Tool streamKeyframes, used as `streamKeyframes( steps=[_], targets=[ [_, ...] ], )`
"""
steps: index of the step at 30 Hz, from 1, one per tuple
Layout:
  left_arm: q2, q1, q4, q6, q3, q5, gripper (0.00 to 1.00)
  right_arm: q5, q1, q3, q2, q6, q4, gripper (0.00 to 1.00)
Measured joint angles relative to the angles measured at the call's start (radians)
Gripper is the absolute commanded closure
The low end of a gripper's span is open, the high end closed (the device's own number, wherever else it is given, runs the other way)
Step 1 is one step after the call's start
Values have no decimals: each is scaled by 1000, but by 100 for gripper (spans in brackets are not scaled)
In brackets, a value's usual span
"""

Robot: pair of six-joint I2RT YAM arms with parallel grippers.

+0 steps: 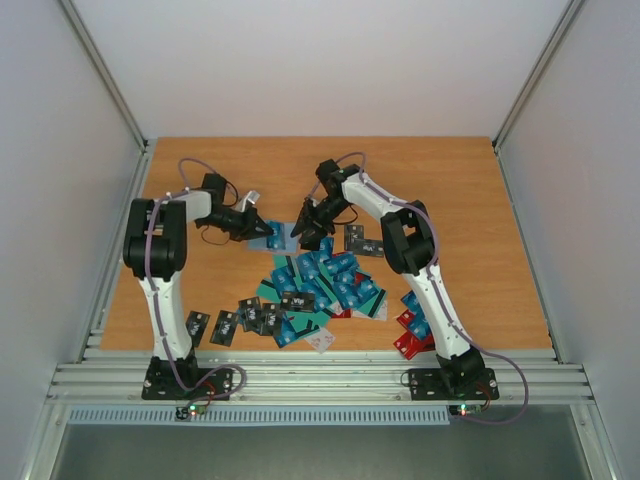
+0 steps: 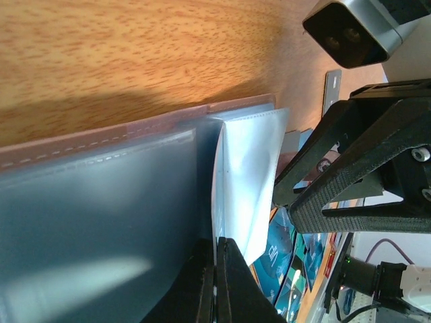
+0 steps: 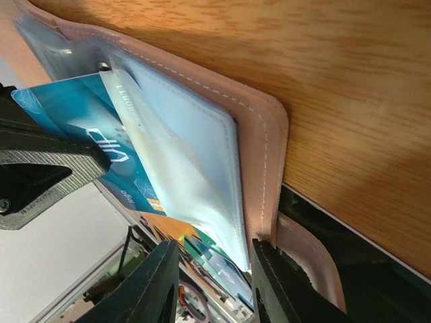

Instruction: Put the credit cards into the card holder

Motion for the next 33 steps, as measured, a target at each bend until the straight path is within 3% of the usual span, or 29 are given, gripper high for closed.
streamKeyframes(
  steps=[16,33],
  targets=[
    [67,-7,-150,124,107,23,96,-2,-3,95,51,-23,-92,69],
    [75,-46,-151,61,118,-22,83,-2,-8,96,51,-19,-106,69]
  ],
)
